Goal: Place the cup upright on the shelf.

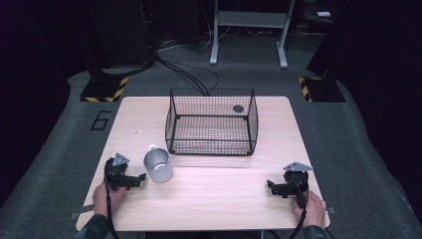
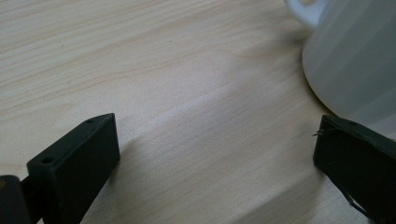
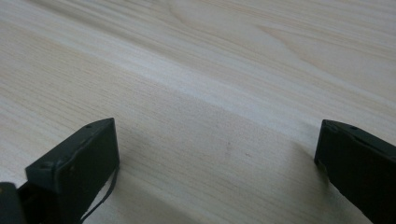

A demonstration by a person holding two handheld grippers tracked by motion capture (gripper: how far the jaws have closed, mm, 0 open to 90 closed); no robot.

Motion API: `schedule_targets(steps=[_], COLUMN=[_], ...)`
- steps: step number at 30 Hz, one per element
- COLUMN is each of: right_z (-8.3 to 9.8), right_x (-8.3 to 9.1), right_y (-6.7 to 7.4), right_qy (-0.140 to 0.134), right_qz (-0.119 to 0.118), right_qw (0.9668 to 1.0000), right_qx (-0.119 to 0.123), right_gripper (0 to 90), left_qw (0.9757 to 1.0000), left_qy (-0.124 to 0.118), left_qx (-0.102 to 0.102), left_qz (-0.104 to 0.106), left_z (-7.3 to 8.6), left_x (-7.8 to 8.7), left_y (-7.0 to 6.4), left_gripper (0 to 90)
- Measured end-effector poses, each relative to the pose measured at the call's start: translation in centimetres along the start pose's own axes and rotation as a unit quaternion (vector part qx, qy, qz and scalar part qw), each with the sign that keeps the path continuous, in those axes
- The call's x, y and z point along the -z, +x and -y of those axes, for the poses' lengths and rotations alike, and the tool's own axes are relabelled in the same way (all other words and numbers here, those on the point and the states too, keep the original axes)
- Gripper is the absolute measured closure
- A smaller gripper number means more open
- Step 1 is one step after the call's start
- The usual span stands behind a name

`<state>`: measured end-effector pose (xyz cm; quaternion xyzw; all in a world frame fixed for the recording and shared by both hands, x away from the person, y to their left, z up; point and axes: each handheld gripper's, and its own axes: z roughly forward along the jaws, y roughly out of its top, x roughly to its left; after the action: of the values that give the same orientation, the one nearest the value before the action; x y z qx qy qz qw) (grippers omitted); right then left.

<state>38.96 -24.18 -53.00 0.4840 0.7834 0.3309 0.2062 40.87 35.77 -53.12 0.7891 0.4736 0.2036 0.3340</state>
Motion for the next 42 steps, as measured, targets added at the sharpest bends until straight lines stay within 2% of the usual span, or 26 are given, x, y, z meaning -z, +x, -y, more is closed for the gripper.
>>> schedule_targets(steps=[8,9,11,14,15,18,19,22,23,24,25,28,30,31,33,35,38,39,42], right_z=[0.1,0.1,0.1,0.2,0.2,0.2,0.2,0.2,0.2,0.2,0.2,0.2,0.2,0.2,0.2,0.3,0.3,0.3,0.3], right_x=[0.1,0.1,0.2,0.2,0.2,0.2,0.2,0.2,0.3,0.3,0.3,0.3,0.3,0.3,0.3,0.3,0.3,0.3,0.3], right_y=[-0.4,-0.4,-0.4,-0.7,-0.6,-0.7,-0.6,-0.7,-0.6,-0.6,-0.6,-0.6,-0.6,-0.6,-0.6,-0.7,-0.7,-0.7,-0.8], right_qy=[0.003,0.003,0.005,0.001,0.001,0.000,0.001,-0.001,0.003,0.003,0.003,0.003,0.003,0.003,0.003,-0.001,-0.001,-0.001,0.000], right_qz=[-0.015,-0.015,-0.016,-0.018,-0.017,-0.017,-0.017,-0.015,-0.014,-0.014,-0.014,-0.014,-0.014,-0.015,-0.015,-0.015,-0.016,-0.017,-0.018], right_qw=[0.9998,0.9998,0.9998,0.9997,0.9998,0.9998,0.9998,0.9998,0.9998,0.9998,0.9998,0.9998,0.9998,0.9998,0.9998,0.9998,0.9998,0.9998,0.9997], right_qx=[0.010,0.010,0.010,0.016,0.012,0.012,0.011,0.012,0.010,0.010,0.010,0.010,0.010,0.010,0.010,0.011,0.012,0.012,0.016], right_gripper=[0.0,0.0,0.0,0.0,0.0,0.0,0.0,0.0,0.0,0.0,0.0,0.0,0.0,0.0,0.0,0.0,0.0,0.0,0.0], left_qw=[1.0000,0.9999,0.9998,0.9998,0.9999,0.9998,0.9997,0.9996,0.9992,0.9992,0.9991,0.9981,0.9982,0.9976,0.9974,0.9953,0.9942,0.9927,0.9908], left_qy=[0.000,0.002,0.003,-0.005,0.001,-0.002,-0.006,-0.009,-0.022,-0.022,-0.029,-0.050,-0.051,-0.062,-0.066,-0.089,-0.099,-0.110,-0.120], left_qx=[0.002,0.010,0.014,0.012,0.012,0.018,0.025,0.027,0.033,0.033,0.030,0.033,0.028,0.022,0.019,0.011,0.004,-0.005,-0.027], left_qz=[-0.002,-0.011,-0.013,-0.014,-0.012,-0.010,-0.003,0.004,0.006,0.006,0.008,0.012,0.016,0.020,0.023,0.036,0.042,0.048,0.057], left_z=[0.0,0.1,0.1,0.5,0.5,0.7,0.8,1.0,1.2,1.2,1.1,0.8,0.6,0.2,0.1,-0.8,-1.5,-2.1,-3.2], left_x=[0.0,0.1,0.2,0.4,0.6,0.7,1.0,1.4,1.9,1.9,2.8,3.8,4.2,5.0,5.2,6.3,6.8,7.2,7.9], left_y=[0.0,-0.2,-0.3,-0.2,-0.1,0.0,0.1,0.3,0.3,0.3,0.4,0.1,0.1,-0.2,-0.3,-1.0,-1.5,-1.9,-2.8], left_gripper=[0.1,0.0,0.1,0.1,0.1,0.0,0.0,0.0,0.0,0.0,0.0,0.0,0.0,0.0,0.0,0.0,0.0,0.0,0.0])
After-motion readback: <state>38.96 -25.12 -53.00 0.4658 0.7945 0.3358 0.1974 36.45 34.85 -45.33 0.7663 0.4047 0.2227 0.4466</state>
